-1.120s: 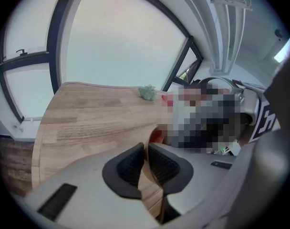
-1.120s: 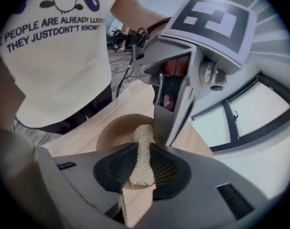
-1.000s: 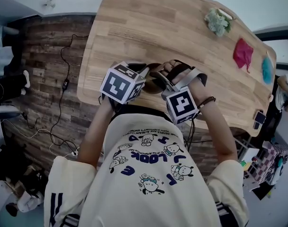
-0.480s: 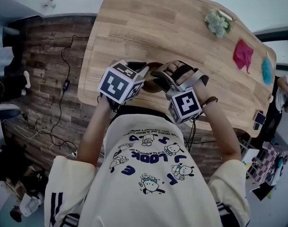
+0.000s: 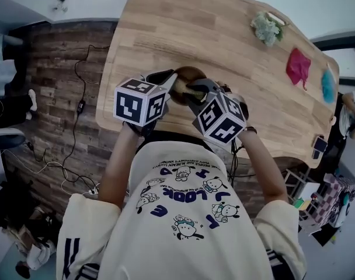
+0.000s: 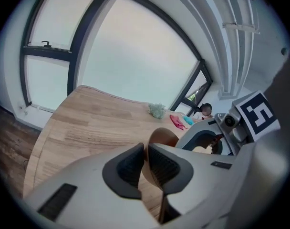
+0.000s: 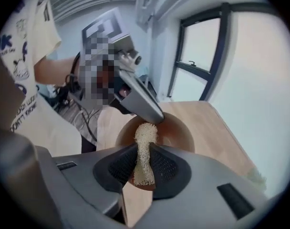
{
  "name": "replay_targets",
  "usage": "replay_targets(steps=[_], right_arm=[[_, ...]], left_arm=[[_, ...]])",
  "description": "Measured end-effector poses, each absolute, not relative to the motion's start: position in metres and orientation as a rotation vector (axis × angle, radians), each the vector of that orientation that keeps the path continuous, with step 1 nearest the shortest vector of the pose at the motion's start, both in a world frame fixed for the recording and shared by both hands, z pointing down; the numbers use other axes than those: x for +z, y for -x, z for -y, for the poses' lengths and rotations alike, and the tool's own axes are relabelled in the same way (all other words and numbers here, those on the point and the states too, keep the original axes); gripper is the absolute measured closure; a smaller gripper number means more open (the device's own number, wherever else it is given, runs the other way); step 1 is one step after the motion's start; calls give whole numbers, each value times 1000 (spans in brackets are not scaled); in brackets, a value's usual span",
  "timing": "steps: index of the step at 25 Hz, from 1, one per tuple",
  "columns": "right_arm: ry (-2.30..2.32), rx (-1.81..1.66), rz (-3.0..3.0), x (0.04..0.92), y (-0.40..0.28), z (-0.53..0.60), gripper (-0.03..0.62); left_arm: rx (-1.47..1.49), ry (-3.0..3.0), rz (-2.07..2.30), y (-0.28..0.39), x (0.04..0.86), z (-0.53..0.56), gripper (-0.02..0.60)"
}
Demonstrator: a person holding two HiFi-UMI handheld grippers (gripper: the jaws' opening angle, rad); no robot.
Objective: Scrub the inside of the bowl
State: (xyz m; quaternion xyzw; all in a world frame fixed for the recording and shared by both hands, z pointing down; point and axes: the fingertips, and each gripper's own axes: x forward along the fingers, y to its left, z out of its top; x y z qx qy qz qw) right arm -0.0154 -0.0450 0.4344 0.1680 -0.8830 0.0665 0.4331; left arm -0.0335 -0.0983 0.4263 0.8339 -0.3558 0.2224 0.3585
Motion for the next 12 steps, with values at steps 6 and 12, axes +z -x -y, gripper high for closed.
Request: replay_targets(steps=[6, 12], right_arm=[[-680, 488, 2255, 422, 21, 56, 516], [-865, 726, 2230, 422, 22, 60, 516]], left_arm=[[454, -2096, 1048, 43, 419, 106, 526], [418, -2076, 1137, 45, 414, 109, 520]])
